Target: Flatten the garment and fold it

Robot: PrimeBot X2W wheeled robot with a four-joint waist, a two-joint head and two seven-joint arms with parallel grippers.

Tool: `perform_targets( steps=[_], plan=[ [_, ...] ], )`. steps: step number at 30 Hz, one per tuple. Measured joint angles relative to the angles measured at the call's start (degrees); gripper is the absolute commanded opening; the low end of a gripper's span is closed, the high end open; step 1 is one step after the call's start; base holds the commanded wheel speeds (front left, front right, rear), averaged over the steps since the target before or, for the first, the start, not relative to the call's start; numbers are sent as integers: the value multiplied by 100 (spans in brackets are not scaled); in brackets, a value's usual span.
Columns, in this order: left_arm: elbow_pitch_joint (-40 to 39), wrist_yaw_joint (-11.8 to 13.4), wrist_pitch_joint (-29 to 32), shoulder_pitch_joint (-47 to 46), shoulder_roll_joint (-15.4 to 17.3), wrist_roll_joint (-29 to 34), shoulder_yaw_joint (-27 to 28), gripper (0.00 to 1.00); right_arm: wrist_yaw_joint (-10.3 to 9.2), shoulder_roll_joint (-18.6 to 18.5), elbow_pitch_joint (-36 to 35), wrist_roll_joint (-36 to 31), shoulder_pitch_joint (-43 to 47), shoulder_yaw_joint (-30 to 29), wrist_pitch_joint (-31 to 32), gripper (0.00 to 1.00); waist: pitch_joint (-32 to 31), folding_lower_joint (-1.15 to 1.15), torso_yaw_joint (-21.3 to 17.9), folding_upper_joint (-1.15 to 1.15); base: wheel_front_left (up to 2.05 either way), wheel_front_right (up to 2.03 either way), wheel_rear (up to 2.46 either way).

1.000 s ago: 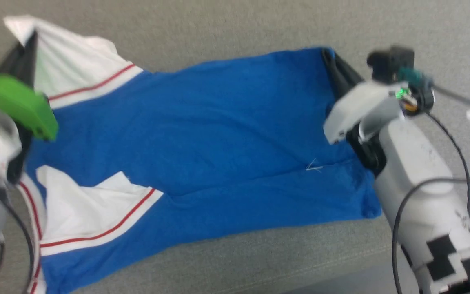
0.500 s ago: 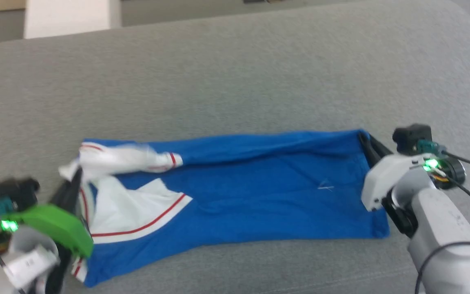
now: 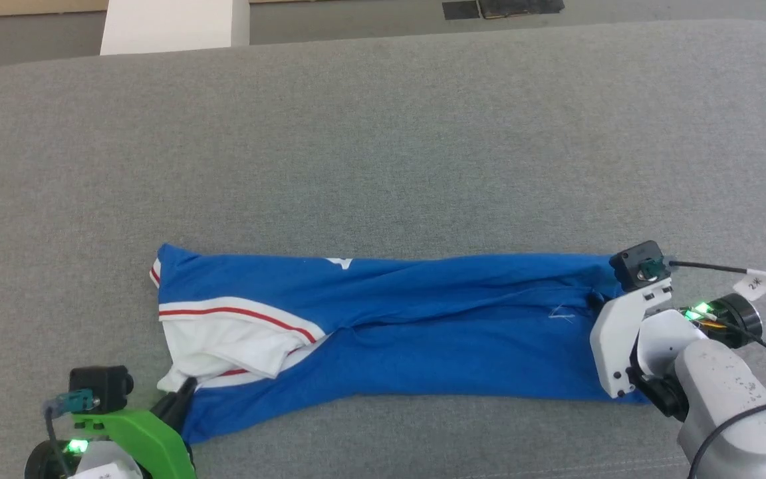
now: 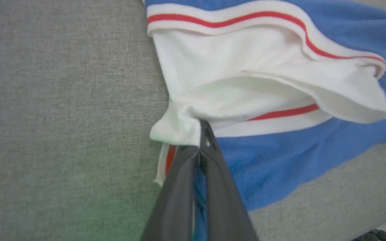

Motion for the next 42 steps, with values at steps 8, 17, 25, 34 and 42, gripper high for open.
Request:
perform_targets(
  steps=[8,17,25,34,42],
  plan=[
    [196,-126,151,-247,-170,32,-169,27,-1,-25,-386,62,-9,-83,910,0,56,0,39,0,0,0,0],
    [93,20,-705,-106,-638,-16,30,100,1,156,-1214,252,964,-905,824,100,-299,0,111,0,0,0,0],
    [-37,250,-1657,-90,-984,425,483,100,1,699,-2241,248,1987,-1835,25,100,-657,0,299,0,0,0,0],
    [-494,64,-1700,-104,-1779,1826,1760,100,1,1165,-2738,242,2504,-2659,-1191,100,-918,0,509,0,0,0,0],
    [-383,-307,-1700,-108,-2292,2966,2519,100,0,1182,-1941,843,2409,-3096,-1669,100,-1090,0,539,0,0,0,0]
  ],
)
